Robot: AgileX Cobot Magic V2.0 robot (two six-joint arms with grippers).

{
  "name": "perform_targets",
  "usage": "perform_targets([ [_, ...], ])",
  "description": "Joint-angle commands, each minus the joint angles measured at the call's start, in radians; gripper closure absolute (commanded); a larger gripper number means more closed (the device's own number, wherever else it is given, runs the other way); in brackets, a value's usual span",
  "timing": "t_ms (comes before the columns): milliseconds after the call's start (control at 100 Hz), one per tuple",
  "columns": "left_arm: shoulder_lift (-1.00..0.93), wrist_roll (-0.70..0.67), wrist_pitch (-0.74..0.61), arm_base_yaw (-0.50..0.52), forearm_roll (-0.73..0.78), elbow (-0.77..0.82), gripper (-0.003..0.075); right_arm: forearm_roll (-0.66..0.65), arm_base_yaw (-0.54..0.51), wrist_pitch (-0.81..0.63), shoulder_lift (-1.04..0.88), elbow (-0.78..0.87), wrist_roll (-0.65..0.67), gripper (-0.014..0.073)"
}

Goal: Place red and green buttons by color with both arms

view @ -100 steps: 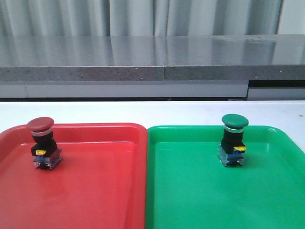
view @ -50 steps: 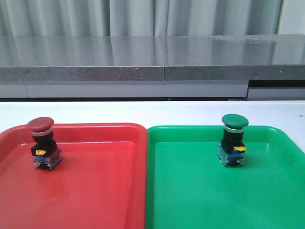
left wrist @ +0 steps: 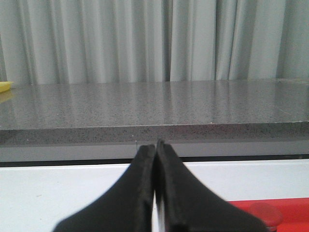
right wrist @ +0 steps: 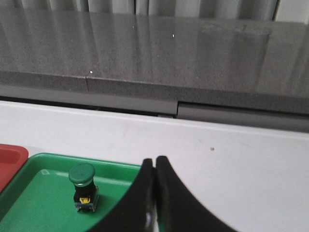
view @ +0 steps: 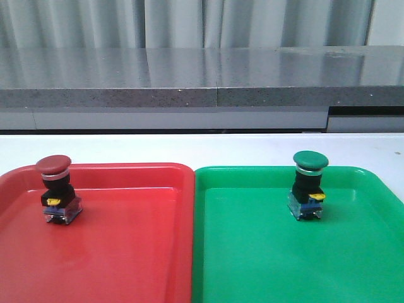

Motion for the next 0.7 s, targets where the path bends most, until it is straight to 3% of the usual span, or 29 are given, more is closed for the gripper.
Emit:
perform_targets([
  [0,-0.029,-0.005,-0.080,0.002,-0.009,0.041,0.0739,0.099,-0.047,-0.155,-0.046,0.027,-0.139,0.0662],
  [80,-0.029,-0.005,-0.080,0.002,-0.009,0.041,0.0739,0.191,-0.087,-0.204,-0.102,0.082,-0.235,0.0662],
  [220,-0.029,-0.005,-0.080,0.002,-0.009,0.041,0.0739,0.249,-0.132,-0.235,-0.185,0.174,-0.249,0.0662],
  [690,-0.029,-0.005,-0.080,0.002,-0.009,0.041,0.0739,0.254,-0.146,-0.422,-0.197,0.397,-0.231,0.0662],
])
